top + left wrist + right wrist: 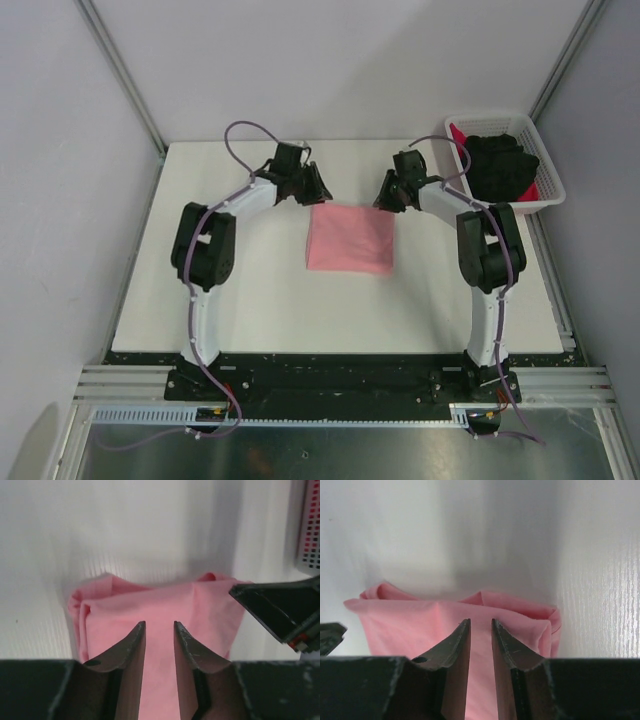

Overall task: Fold and stack the t-shirts
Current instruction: Put the neatly folded tshirt into the corner of the board with the left arm

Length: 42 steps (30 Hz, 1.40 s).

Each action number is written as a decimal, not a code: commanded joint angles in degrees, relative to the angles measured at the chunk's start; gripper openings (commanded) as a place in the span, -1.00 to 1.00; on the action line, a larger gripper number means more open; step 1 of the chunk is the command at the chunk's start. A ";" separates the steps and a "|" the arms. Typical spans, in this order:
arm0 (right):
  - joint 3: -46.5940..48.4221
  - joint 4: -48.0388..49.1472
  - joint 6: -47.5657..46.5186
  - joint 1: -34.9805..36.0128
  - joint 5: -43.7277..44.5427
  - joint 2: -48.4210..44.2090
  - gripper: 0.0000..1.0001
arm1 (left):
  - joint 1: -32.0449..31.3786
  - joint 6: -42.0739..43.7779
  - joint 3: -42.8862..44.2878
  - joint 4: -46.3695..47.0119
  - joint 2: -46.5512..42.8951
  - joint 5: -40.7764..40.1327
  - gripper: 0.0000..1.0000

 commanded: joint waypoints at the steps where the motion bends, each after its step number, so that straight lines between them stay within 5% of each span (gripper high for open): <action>1: 3.70 -1.74 0.23 -1.14 -0.86 2.22 -0.45 | 0.82 -0.32 5.45 0.11 6.31 0.63 -0.34; 14: 4.47 -4.45 -0.82 -4.40 -2.39 5.69 -0.47 | 4.23 -3.10 4.28 0.04 9.63 -1.05 -0.36; 24: 10.58 -10.47 -2.97 -4.65 -0.31 0.77 -0.40 | 5.37 1.34 -7.54 -2.38 -9.64 -6.71 0.12; 29: 13.53 -14.00 -3.04 -4.67 -0.22 -2.59 -0.24 | 4.86 3.38 -16.30 -3.98 -13.72 -4.40 0.15; 42: 0.71 -12.98 -1.68 -3.12 -2.17 -16.31 -0.22 | 0.64 5.96 -17.62 -6.35 -9.81 -0.04 0.10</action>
